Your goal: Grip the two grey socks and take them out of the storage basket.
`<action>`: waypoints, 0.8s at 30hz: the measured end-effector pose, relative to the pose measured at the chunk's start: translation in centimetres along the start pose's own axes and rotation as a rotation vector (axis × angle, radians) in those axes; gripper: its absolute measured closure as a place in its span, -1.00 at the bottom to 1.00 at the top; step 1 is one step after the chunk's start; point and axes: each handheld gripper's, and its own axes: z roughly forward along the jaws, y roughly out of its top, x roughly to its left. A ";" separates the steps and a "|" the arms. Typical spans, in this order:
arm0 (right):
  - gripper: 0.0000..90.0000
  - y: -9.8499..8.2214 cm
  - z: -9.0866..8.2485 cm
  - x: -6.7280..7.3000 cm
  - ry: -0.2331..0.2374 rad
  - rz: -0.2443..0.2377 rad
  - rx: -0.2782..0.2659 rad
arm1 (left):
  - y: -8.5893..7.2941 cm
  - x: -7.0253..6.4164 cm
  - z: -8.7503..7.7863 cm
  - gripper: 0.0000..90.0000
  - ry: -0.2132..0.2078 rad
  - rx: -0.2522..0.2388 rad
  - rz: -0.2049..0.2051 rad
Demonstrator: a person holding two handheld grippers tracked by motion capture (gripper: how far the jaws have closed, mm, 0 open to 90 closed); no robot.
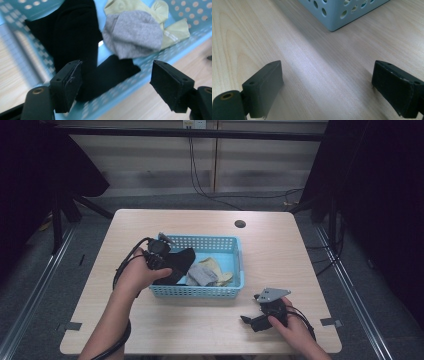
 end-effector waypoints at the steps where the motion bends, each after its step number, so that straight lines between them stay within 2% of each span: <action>1: -0.79 0.0 0.0 0.0 0.001 0.001 0.001 | 0.4 -0.1 0.4 -0.44 -0.008 0.001 -0.005; 3: -0.79 0.0 0.0 0.0 0.001 0.002 0.001 | 1.5 -0.5 1.5 -0.43 -0.025 0.010 -0.015; 6: -0.79 0.0 0.0 0.0 0.001 0.001 0.001 | 2.1 -0.8 2.2 -0.43 -0.026 0.011 -0.020; 9: -0.79 0.0 0.0 0.0 0.001 0.002 0.001 | 3.0 -1.5 3.4 -0.41 -0.036 0.031 -0.023; 13: -0.79 0.0 0.0 0.0 0.001 0.002 0.001 | 3.4 -1.9 4.4 -0.41 -0.028 0.029 -0.017; 15: -0.79 0.0 0.0 0.0 0.001 0.002 0.001 | 3.5 -2.2 5.1 -0.41 -0.037 0.030 -0.017; 17: -0.79 0.0 0.0 0.0 0.001 0.002 0.001 | 3.5 -2.7 6.2 -0.41 -0.039 0.042 0.002; 24: -0.79 0.0 0.0 0.0 0.001 0.001 0.001 | 3.5 -3.2 7.5 -0.44 -0.043 0.065 0.001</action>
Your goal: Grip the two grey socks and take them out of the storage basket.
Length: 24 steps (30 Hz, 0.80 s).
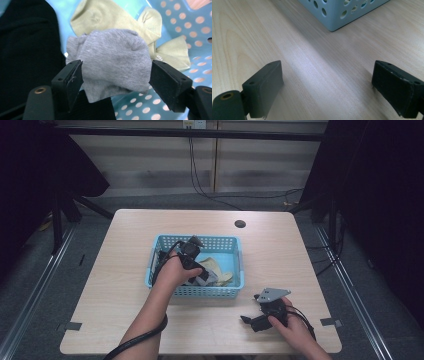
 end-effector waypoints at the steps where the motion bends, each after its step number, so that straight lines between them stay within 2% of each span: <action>1: -0.79 0.0 0.0 0.0 0.000 0.000 0.000 | 0.0 0.0 0.3 -0.45 -0.003 0.002 0.001; 3: -0.79 0.0 0.0 0.0 0.000 0.000 0.000 | -0.1 0.0 0.8 -0.49 -0.001 0.017 0.008; 9: -0.79 0.0 0.0 0.0 0.000 0.003 0.001 | -0.2 0.3 1.7 -0.49 0.007 0.036 -0.015; 11: -0.79 0.0 0.0 0.0 0.000 0.001 0.000 | 0.0 0.3 1.8 -0.45 0.015 0.052 -0.013; 13: -0.79 0.0 0.0 0.0 0.000 0.003 0.001 | 0.2 0.4 2.0 -0.39 0.019 0.059 -0.032; 14: -0.79 0.0 0.0 0.0 0.000 0.003 0.001 | 0.2 0.4 2.0 -0.32 0.019 0.059 -0.032; 16: -0.79 0.0 0.0 0.0 0.000 0.002 0.000 | 0.2 0.4 2.2 -0.16 0.029 0.093 -0.009; 20: -0.79 0.0 0.0 0.0 0.000 0.002 0.000 | 0.2 0.3 2.5 -0.05 0.020 0.104 -0.003; 21: -0.79 0.0 0.0 0.0 0.000 0.002 0.000 | 0.2 0.3 2.4 0.18 0.036 0.097 0.015; 24: -0.79 0.0 0.0 0.0 0.000 0.000 0.000 | 0.2 0.3 2.6 0.46 0.032 0.115 0.019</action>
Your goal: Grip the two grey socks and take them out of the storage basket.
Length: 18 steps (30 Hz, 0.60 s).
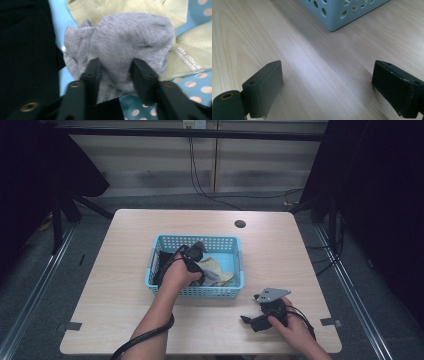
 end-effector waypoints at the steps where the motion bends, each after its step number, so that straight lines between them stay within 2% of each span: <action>1: -0.79 0.0 0.0 0.0 0.000 0.000 0.000 | 0.0 0.0 0.2 0.55 -0.001 0.010 -0.010; 3: -0.79 0.0 0.0 0.0 0.000 0.000 0.000 | 0.0 0.1 0.2 0.76 -0.009 0.021 -0.009; 5: -0.79 0.0 0.0 0.0 0.000 -0.001 0.000 | 0.1 0.1 0.0 0.83 -0.008 0.028 -0.005; 9: -0.79 0.0 0.0 0.0 -0.001 -0.001 -0.001 | 0.3 0.1 -0.6 0.85 -0.013 0.020 -0.004; 11: -0.79 0.0 0.0 0.0 0.000 0.003 0.001 | 0.4 0.1 -1.1 0.85 -0.017 0.019 0.005; 16: -0.79 0.0 0.0 0.0 0.000 0.001 0.001 | 0.7 0.2 -2.7 0.85 -0.035 0.016 -0.001; 18: -0.79 0.0 0.0 0.0 -0.001 0.000 0.000 | 0.8 0.3 -3.3 0.85 -0.029 0.017 0.010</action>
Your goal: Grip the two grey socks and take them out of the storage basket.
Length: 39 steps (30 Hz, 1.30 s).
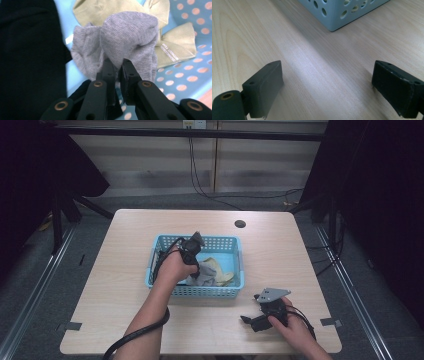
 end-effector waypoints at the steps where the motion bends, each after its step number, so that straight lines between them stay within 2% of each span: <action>1: -0.79 0.0 0.0 0.0 0.002 0.001 0.001 | 0.0 0.0 -0.3 0.85 0.004 0.002 0.004; 13: -0.79 0.0 0.0 0.0 0.004 -0.002 0.001 | -0.1 1.0 -4.1 0.85 0.017 -0.019 -0.016; 20: -0.79 0.0 0.0 0.0 0.004 -0.002 0.001 | -0.5 1.5 -5.3 0.85 0.019 -0.009 -0.031; 27: -0.79 0.0 0.0 0.0 0.004 -0.002 0.004 | -1.1 2.3 -6.9 0.85 0.030 -0.027 -0.043; 39: -0.79 0.0 0.0 0.0 0.004 -0.003 0.003 | -2.2 3.7 -8.5 0.85 0.049 -0.041 -0.085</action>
